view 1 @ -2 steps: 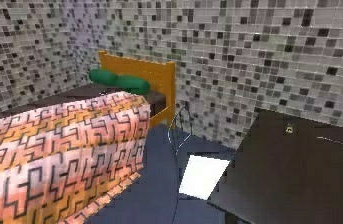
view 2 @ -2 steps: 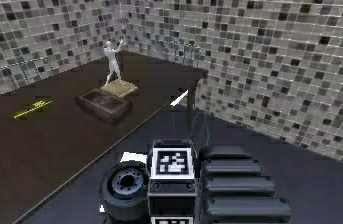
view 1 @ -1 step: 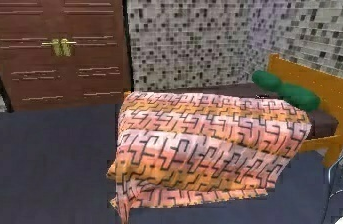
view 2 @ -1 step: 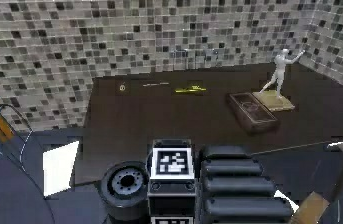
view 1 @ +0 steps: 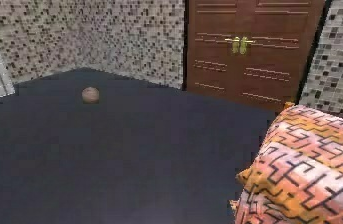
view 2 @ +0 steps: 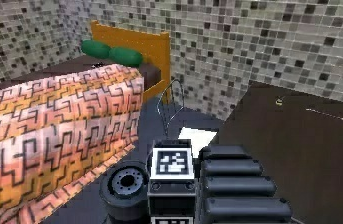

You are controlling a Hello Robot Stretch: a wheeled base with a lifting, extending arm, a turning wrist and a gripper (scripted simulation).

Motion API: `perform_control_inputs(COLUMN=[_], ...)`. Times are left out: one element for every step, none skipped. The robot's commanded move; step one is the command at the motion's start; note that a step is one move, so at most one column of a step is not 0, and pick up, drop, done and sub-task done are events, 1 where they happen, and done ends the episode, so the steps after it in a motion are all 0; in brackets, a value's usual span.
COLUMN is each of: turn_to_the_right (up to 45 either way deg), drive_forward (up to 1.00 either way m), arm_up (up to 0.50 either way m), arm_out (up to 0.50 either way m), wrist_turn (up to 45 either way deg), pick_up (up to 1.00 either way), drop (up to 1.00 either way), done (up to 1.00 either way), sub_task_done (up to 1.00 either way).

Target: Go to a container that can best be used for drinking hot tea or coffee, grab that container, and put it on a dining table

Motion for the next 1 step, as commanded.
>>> perform_control_inputs(turn_to_the_right=[-33.0], drive_forward=[0.00], arm_up=[0.00], arm_out=[0.00], wrist_turn=[0.0], pick_up=[0.00], drop=[0.00], done=[0.00], sub_task_done=[0.00])
